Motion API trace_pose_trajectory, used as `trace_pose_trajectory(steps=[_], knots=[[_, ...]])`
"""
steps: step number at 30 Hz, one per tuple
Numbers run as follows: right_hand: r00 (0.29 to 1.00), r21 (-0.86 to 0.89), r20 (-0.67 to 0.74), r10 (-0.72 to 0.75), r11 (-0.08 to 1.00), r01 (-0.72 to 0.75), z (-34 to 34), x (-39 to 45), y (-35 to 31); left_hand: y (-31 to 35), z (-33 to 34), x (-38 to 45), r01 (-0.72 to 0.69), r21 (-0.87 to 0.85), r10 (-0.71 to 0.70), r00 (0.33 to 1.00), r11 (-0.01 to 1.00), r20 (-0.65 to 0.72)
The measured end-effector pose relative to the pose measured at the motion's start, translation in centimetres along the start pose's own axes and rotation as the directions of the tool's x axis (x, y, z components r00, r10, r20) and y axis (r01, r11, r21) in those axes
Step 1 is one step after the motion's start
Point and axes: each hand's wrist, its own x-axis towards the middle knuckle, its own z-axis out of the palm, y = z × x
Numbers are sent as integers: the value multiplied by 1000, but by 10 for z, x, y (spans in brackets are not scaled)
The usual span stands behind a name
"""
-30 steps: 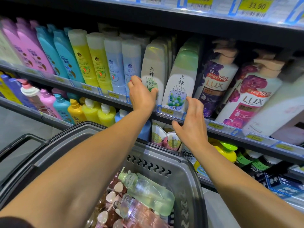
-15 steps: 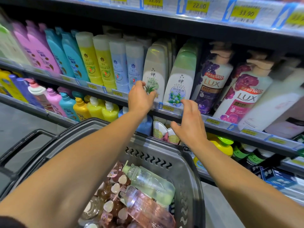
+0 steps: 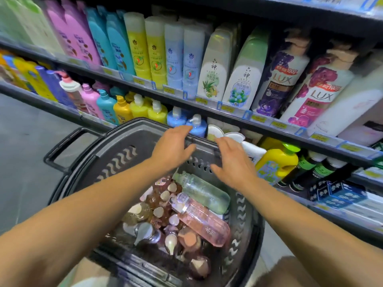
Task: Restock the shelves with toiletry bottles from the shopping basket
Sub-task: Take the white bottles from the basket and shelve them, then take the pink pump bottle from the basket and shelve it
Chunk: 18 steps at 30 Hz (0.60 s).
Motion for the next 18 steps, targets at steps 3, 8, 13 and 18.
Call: trace_pose_trajectory(steps=[3,8,13,18], knots=[[997,-22,76,-9,1000,11,14,-14,-8,-18,1,-29,-22,42,20,998,999,59],[983,-26,178,-54,998,60,35,-31,-16,-42,11,-76,-52,92,36,985,994,167],[954,-30,287,-85,995,97,52,-39,-19,-61,26,-111,-75,123,36,955,990,294],[917,-46,378,-130,986,159,66,-28,-19,-78,43,-122,-109,194,16,905,975,426]])
